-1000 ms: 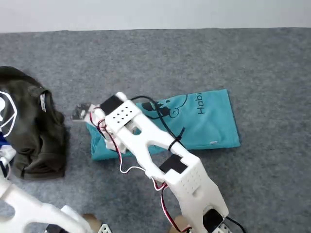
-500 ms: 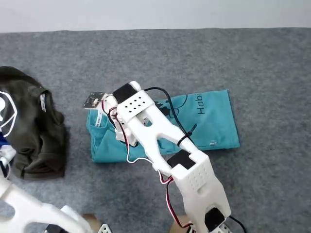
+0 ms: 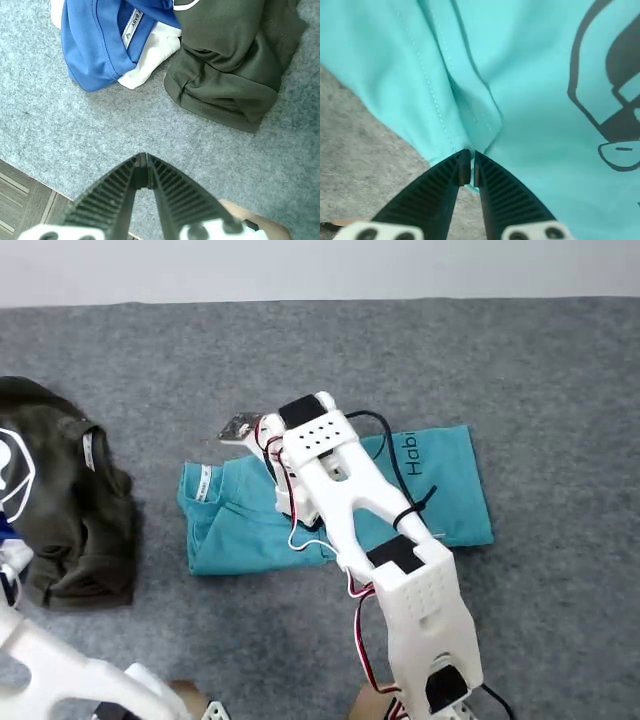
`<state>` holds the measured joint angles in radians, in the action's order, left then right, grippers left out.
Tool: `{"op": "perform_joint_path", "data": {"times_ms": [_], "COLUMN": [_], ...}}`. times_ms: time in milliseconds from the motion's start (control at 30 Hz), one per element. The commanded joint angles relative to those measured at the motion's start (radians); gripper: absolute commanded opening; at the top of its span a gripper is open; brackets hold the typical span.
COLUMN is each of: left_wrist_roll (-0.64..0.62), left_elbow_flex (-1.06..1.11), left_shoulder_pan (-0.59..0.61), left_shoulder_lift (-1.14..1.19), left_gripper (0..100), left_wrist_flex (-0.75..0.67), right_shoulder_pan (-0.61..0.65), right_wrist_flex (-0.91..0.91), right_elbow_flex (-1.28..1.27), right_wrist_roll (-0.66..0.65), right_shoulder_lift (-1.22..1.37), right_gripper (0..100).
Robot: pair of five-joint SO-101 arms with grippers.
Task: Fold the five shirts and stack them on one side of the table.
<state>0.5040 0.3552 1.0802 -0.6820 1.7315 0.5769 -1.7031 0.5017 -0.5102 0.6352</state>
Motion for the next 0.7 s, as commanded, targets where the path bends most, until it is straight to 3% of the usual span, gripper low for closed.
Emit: {"op": "perform_joint_path", "data": {"times_ms": [0, 167, 400, 667], "left_wrist_roll": [0.011, 0.011, 0.011, 0.023], "left_elbow_flex": [-0.01, -0.01, -0.007, -0.004], "left_shoulder_pan": [0.003, 0.003, 0.008, 0.003], "left_shoulder_lift": [-0.021, -0.021, -0.021, -0.017], "left_gripper": [1, 1, 1, 1], "left_wrist_flex": [-0.008, -0.008, -0.006, -0.008], "right_shoulder_pan": [-0.012, -0.05, -0.265, -0.455], "right_wrist_flex": [-0.024, -0.068, -0.077, -0.058], "right_elbow_flex": [0.048, 0.08, 0.084, 0.084], "right_wrist_roll": [-0.006, 0.018, 0.187, 0.364], "right_shoulder_lift": [-0.076, -0.179, -0.213, -0.205], "right_gripper": [2.3, 2.2, 3.0, 30.4]}}
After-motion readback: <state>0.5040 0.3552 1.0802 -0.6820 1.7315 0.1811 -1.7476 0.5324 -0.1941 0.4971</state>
